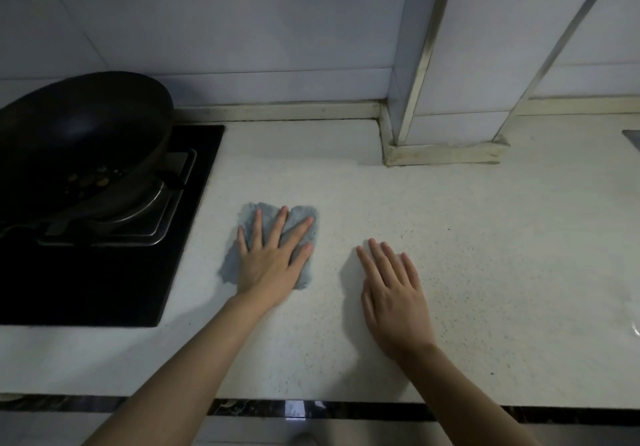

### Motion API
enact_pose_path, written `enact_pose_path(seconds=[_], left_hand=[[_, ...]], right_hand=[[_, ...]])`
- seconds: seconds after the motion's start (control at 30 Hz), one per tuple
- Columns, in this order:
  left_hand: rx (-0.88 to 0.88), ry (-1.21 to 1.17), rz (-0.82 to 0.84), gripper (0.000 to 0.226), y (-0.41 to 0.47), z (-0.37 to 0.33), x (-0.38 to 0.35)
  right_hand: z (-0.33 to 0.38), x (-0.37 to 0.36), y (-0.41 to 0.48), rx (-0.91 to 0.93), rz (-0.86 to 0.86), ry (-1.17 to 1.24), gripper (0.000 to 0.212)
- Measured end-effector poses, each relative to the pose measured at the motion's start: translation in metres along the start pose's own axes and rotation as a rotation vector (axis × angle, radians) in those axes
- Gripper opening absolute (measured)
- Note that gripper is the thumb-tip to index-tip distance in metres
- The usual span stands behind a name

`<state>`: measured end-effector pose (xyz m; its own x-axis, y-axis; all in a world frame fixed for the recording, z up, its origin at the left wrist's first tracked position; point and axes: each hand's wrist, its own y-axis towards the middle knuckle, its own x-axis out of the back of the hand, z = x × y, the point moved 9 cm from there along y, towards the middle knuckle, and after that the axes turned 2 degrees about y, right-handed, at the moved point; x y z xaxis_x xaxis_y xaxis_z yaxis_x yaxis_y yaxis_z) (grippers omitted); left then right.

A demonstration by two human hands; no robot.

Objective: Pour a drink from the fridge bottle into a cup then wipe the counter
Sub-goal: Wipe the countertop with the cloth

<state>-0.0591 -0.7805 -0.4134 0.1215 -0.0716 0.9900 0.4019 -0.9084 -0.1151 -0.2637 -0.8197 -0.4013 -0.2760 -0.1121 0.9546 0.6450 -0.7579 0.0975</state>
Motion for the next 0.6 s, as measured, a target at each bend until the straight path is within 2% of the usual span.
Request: enact_pose_path(seconds=[0.1,0.2,0.3,0.37,0.6], left_hand=[[-0.054,0.019,0.027,0.059,0.002,-0.037,-0.001],[-0.273,0.08,0.024,0.061,-0.023,-0.061,-0.005],[-0.448,0.116,-0.011,0.058,-0.045,-0.046,-0.006],[-0.448,0.131,-0.039,0.055,-0.045,-0.022,-0.002],[-0.246,0.055,-0.045,0.055,0.002,0.052,0.009]], right_hand=[[-0.002,0.0,0.0,-0.01,0.006,-0.015,0.053],[-0.002,-0.003,-0.001,0.002,0.021,-0.024,0.054],[-0.001,-0.002,-0.002,0.009,0.018,0.009,0.052],[0.0,0.0,-0.002,0.003,0.017,0.024,0.051],[-0.011,0.011,0.051,0.009,-0.002,-0.056,0.053]])
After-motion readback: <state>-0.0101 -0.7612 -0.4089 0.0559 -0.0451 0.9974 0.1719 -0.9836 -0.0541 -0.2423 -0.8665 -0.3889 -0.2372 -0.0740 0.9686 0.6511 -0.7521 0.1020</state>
